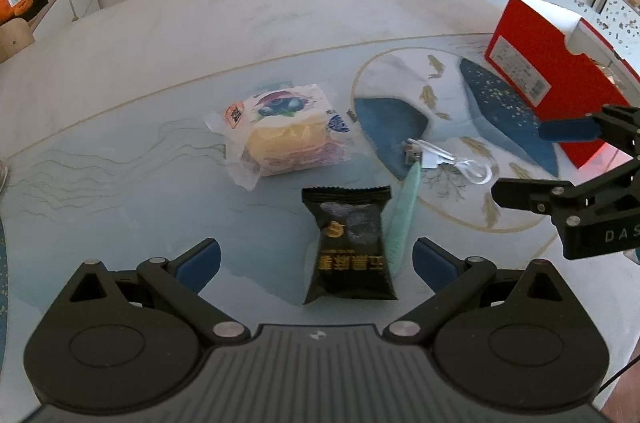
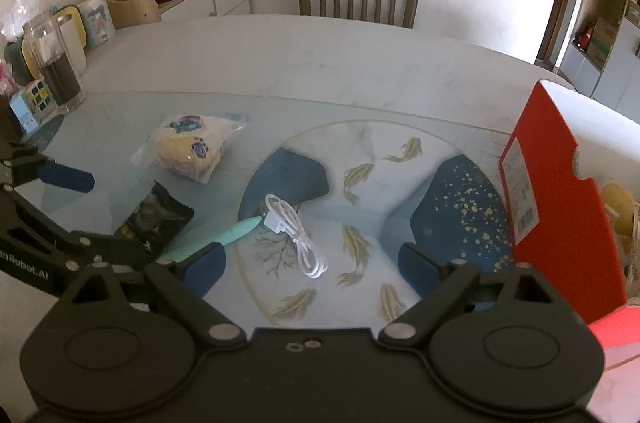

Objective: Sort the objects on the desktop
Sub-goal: 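Grasp the black snack pack with the left gripper while the right gripper grasps the white cable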

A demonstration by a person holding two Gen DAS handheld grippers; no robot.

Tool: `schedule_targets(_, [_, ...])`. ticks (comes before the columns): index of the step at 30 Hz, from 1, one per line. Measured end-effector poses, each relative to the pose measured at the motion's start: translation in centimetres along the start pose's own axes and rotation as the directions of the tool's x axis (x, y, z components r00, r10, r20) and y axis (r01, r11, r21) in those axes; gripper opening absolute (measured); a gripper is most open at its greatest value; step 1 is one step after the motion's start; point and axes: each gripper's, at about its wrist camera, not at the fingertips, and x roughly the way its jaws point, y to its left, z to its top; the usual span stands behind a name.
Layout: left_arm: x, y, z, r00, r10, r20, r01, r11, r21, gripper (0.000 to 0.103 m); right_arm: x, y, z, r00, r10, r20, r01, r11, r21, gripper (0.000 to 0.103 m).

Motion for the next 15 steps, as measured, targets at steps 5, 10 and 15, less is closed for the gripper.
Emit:
schedule_targets(5, [0.6,0.5,0.0,1.0,0.009,0.006,-0.009,1.0,-0.017,0.103,1.0,0.0,-0.2,1.0,0.009,-0.018,-0.009,1.0,-0.002,0.093])
schedule_targets(10, [1.0,0.7,-0.1,1.0,0.008,0.009,-0.007,0.999,-0.033,0.103,1.6,0.2,-0.2,0.999,0.028,-0.028,-0.028,1.0,-0.011,0.093])
schedule_targets(15, [1.5,0.8,0.0,1.0,0.004,0.002,-0.004,0.999,-0.039,0.103,2.4,0.4,-0.2,0.998,0.037,-0.041,-0.038,0.999,-0.018,0.09])
